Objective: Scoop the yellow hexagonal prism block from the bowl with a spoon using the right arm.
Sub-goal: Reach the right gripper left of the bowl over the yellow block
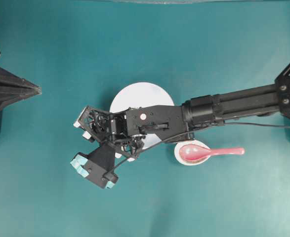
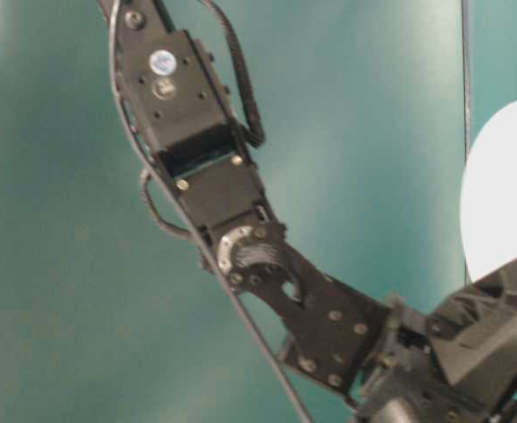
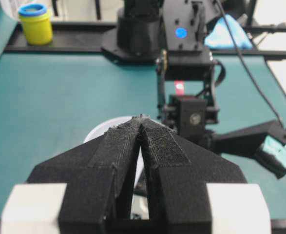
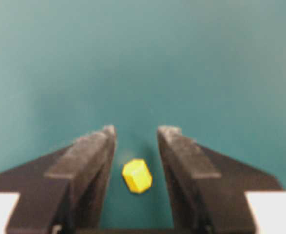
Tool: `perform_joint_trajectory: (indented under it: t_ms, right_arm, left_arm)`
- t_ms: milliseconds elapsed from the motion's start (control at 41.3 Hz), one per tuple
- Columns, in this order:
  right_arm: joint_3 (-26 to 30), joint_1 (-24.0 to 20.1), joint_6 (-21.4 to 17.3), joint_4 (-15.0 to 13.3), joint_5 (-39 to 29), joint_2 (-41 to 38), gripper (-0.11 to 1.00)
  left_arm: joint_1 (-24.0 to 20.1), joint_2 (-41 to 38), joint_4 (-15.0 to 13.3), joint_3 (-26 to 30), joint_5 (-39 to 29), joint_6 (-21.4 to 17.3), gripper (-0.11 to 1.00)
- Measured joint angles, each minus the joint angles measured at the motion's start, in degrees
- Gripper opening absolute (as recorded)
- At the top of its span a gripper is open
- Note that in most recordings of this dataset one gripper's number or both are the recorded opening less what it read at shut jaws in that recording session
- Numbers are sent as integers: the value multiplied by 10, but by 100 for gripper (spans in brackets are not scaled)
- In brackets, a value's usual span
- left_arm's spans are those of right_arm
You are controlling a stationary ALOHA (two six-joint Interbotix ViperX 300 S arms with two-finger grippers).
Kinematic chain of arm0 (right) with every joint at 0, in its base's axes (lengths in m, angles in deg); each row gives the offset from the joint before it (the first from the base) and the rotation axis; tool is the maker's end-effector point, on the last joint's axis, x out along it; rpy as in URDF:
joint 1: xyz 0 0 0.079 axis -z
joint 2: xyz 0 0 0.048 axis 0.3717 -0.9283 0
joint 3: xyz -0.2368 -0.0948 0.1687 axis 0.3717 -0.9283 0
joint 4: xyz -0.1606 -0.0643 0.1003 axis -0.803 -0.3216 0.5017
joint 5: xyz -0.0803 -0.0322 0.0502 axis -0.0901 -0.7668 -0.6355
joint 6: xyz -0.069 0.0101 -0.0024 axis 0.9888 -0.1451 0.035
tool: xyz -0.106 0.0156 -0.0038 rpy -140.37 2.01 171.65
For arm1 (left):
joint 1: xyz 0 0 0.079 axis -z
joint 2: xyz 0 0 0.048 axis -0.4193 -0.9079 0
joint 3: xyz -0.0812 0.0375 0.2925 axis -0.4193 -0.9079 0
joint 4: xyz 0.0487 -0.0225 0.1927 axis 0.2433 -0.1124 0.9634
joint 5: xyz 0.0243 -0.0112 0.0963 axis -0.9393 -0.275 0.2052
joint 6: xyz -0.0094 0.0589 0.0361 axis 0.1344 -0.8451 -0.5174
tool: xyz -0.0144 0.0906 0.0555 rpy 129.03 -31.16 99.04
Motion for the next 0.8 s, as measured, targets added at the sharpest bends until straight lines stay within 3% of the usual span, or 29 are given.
perform_joint_trajectory:
  t_ms: [339,800]
  right_arm:
    - [1,10,10,-3,-8,-4,49]
    - [18,9,-17,9,-57,19,49]
  left_arm:
    - [0,0,0,0,0,0,6]
    - [0,-1,0,-1,0,0,6]
